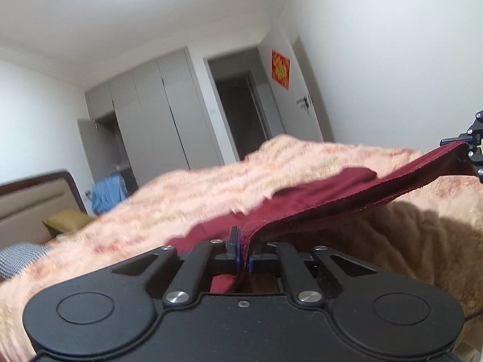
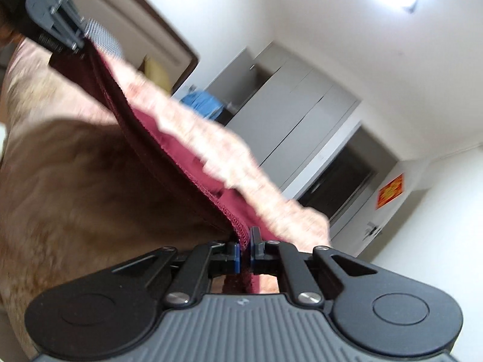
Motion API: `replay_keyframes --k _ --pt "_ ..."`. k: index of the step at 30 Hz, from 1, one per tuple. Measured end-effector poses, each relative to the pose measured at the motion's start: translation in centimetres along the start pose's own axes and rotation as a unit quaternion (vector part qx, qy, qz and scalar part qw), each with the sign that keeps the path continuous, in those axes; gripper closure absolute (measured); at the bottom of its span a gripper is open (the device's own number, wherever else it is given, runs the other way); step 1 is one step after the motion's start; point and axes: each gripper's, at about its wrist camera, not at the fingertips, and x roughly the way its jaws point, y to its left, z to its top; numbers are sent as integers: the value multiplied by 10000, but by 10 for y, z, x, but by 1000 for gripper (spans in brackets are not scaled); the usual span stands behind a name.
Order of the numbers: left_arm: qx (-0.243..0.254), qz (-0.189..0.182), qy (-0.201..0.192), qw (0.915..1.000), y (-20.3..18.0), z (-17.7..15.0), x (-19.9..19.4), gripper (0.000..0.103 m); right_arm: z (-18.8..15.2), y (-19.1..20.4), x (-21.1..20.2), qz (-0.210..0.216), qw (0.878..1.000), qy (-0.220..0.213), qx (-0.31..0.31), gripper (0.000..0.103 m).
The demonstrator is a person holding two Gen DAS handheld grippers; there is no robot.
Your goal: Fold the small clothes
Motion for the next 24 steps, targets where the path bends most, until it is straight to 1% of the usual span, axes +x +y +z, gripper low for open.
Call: replay_keyframes --k 2,4,8,10,12,13,16,18,22,24 --pt "-3 -29 -114 9999 3 6 -24 99 7 -6 -17 -27 9998 -169 72 97" --pt "54 -63 -173 9998 5 13 -50 99 14 -11 -40 100 9993 -319 152 97" --pt "264 -176 -280 9991 4 27 -99 99 23 -25 -99 248 9974 -594 314 97" --pt "318 -244 -302 9987 3 33 -111 99 27 -32 -126 313 9964 -694 384 97" --pt "336 -295 -330 9985 2 37 -116 99 30 -36 -144 341 9962 -711 382 96" --pt "343 -304 -359 9983 5 38 -114 99 31 -37 -150 331 9961 -719 382 96" --pt "367 -243 -351 9984 10 43 -102 98 39 -39 -145 261 9961 -725 427 96" --pt "341 -258 -256 9988 17 52 -85 98 41 -42 -132 192 9961 -721 481 96" --pt "482 -115 -20 9988 33 72 -38 97 53 -55 -97 187 9957 -661 627 96" --pt "407 -187 44 9990 45 82 -11 97 60 -65 -74 263 9954 -637 662 96"
